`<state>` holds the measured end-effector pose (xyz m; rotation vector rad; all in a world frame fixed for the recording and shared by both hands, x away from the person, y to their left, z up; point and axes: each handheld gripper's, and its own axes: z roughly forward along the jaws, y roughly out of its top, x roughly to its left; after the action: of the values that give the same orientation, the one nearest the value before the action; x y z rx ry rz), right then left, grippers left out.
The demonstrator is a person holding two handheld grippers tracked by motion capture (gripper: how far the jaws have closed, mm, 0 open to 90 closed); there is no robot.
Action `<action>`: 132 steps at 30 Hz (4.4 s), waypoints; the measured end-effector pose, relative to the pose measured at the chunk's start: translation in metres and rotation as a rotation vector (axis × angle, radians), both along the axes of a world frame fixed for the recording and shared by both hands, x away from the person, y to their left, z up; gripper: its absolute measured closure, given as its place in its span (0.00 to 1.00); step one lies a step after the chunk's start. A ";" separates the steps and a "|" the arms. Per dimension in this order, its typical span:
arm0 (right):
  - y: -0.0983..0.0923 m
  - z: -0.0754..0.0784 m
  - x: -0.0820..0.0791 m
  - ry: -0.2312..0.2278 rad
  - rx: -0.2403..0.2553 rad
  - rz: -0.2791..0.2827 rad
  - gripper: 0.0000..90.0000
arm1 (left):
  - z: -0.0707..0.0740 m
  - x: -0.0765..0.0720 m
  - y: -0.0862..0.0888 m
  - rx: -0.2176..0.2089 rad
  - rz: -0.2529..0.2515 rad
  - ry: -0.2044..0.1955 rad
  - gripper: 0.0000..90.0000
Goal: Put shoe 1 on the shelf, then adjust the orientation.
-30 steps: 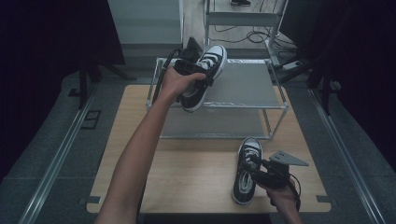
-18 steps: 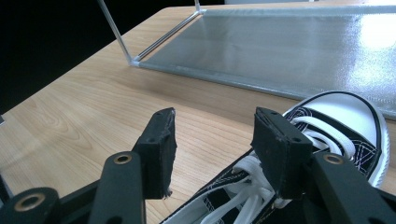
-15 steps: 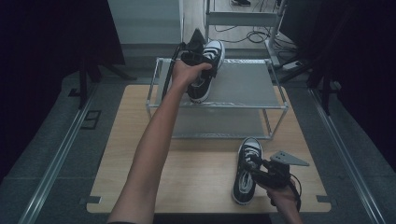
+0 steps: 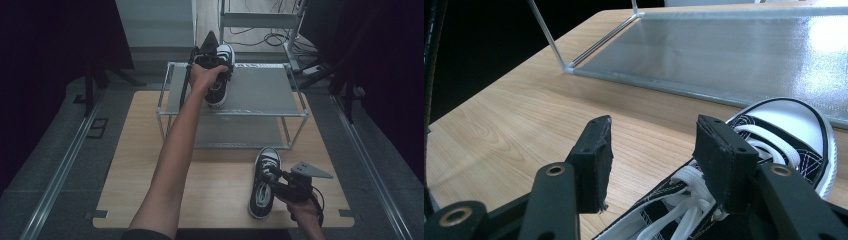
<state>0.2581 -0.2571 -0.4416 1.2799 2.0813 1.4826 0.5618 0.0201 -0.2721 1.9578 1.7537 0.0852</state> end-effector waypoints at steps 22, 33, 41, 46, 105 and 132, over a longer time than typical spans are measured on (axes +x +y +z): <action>0.002 -0.005 0.003 0.018 -0.009 0.005 0.54 | -0.018 0.012 0.007 0.005 0.089 0.072 0.18; 0.003 -0.008 0.005 0.026 -0.009 0.005 0.54 | -0.022 0.018 0.005 0.012 0.090 0.116 0.17; 0.002 -0.008 0.005 0.029 -0.005 0.002 0.53 | -0.020 0.019 0.004 -0.004 0.096 0.116 0.13; 0.003 -0.007 0.004 0.025 -0.007 0.005 0.53 | -0.018 0.016 0.004 -0.013 0.092 0.095 0.12; 0.064 -0.031 -0.066 -0.009 -0.197 0.175 0.99 | -0.058 -0.216 0.117 -0.293 -0.457 -0.426 0.28; -0.028 -0.056 -0.050 0.052 -0.223 0.003 1.00 | -0.182 -0.248 0.141 -0.289 -0.386 -0.249 0.27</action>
<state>0.2080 -0.2851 -0.4976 1.2417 2.2098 1.1899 0.3139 0.1612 -0.4538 1.9373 1.1404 -0.0539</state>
